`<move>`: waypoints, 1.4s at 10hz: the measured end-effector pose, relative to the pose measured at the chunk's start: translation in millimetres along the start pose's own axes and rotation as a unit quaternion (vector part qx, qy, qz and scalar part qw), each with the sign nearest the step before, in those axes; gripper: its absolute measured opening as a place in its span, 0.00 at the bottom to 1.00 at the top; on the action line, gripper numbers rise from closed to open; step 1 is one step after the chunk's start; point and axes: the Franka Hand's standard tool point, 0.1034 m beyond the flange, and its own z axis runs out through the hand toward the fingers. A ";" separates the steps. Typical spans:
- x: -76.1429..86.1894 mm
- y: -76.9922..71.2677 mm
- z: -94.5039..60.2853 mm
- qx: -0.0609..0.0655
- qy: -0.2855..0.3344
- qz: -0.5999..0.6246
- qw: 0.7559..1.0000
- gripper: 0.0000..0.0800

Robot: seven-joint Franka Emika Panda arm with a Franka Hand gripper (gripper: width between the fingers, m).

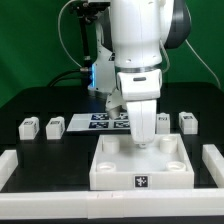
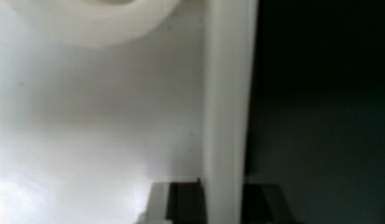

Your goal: Assemble one leg

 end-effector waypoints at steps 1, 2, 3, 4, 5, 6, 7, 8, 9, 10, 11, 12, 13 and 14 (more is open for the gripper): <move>0.0 0.3 -0.1 0.000 0.000 0.000 1.000 0.07; 4.4 3.1 -0.2 -0.001 0.001 -0.002 1.000 0.07; 16.3 11.8 0.3 -0.004 0.004 -0.005 1.000 0.07; 30.5 24.6 0.6 -0.011 0.009 -0.011 1.000 0.07; 35.6 30.3 0.8 -0.011 0.009 -0.006 1.000 0.07; 35.7 31.6 0.8 -0.008 0.008 0.001 1.000 0.07; 35.5 33.0 0.7 -0.006 0.007 0.003 1.000 0.07; 34.5 36.5 0.4 -0.005 0.007 0.004 1.000 0.07; 34.2 36.1 0.5 -0.005 0.007 0.004 1.000 0.07; 34.0 36.1 0.5 -0.005 0.007 0.004 1.000 0.08; 33.7 35.7 1.1 -0.004 0.007 0.004 1.000 0.08; 33.5 35.6 1.3 -0.004 0.007 0.005 1.000 0.35; 33.2 35.5 1.5 -0.004 0.007 0.005 1.000 0.35; 33.0 35.4 1.7 -0.004 0.007 0.005 1.000 0.60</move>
Offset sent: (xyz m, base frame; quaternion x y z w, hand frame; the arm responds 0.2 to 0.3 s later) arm 0.0543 0.0533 -0.0082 -0.0180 0.0174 -0.0327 0.9992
